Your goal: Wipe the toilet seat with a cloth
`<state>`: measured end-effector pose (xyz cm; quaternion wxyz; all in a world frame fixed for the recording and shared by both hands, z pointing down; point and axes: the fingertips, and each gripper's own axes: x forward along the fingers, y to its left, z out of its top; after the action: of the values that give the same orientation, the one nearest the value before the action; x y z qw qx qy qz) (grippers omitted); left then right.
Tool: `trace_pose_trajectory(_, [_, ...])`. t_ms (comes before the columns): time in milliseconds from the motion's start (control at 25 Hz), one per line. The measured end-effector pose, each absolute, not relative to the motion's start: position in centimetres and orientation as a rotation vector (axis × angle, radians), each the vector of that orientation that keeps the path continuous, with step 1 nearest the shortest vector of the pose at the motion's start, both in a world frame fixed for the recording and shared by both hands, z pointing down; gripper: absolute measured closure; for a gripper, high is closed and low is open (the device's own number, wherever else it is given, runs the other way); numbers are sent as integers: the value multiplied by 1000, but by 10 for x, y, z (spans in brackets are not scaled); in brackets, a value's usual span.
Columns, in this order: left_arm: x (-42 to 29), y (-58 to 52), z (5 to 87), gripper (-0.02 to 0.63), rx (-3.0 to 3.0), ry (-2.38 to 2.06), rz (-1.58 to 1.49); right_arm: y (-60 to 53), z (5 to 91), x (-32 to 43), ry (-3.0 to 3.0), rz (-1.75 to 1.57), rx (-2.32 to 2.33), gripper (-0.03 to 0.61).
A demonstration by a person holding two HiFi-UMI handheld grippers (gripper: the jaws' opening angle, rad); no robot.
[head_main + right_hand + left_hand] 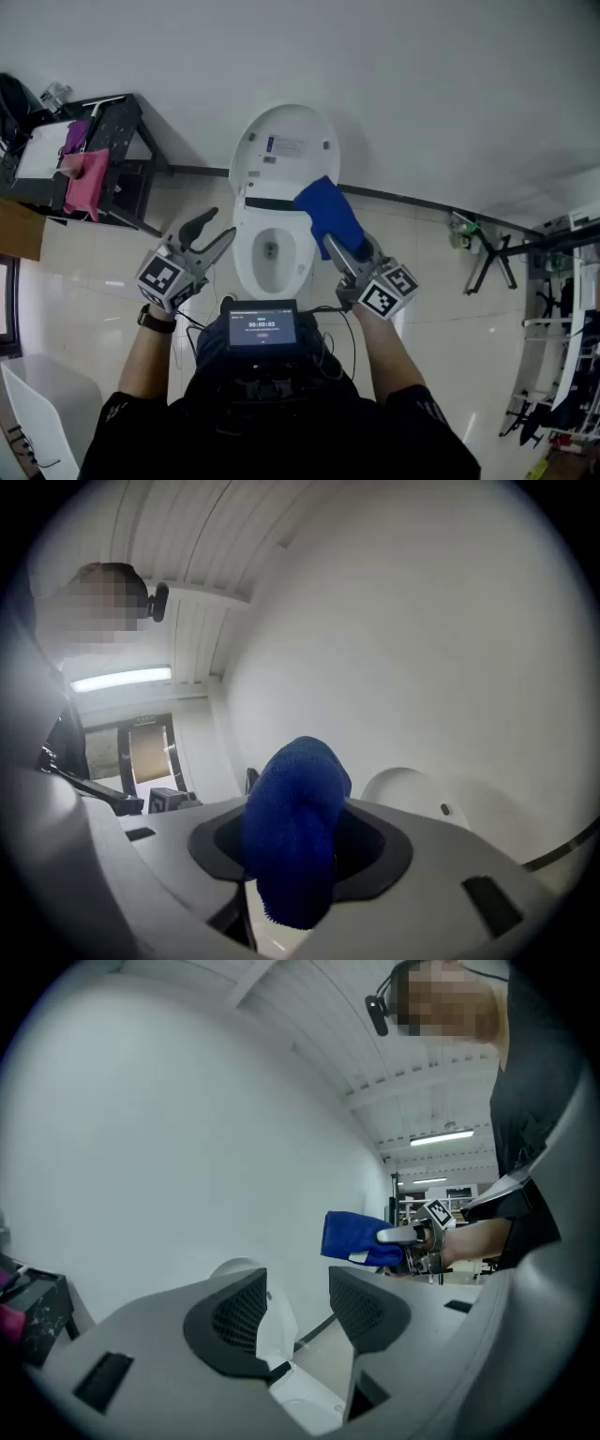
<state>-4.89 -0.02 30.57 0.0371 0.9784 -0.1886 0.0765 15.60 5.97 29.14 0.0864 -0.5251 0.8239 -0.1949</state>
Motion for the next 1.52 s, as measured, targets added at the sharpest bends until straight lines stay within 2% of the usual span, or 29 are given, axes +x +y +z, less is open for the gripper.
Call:
trace_pose_trajectory(200, [-41, -12, 304, 406, 2900, -600, 245, 36, 307, 156, 2511, -592, -1587, 370])
trace_pose_trajectory(680, [-58, -46, 403, 406, 2764, -561, 418, -54, 410, 112, 2730, -753, -1542, 369])
trace_pose_trajectory(1040, [-84, -59, 489, 405, 2634, -566, 500, -114, 563, 70, 2988, -930, -1507, 371])
trace_pose_trajectory(1520, [-104, -95, 591, 406, 2534, -602, 529, -165, 783, 2, 3498, -931, -1443, 373])
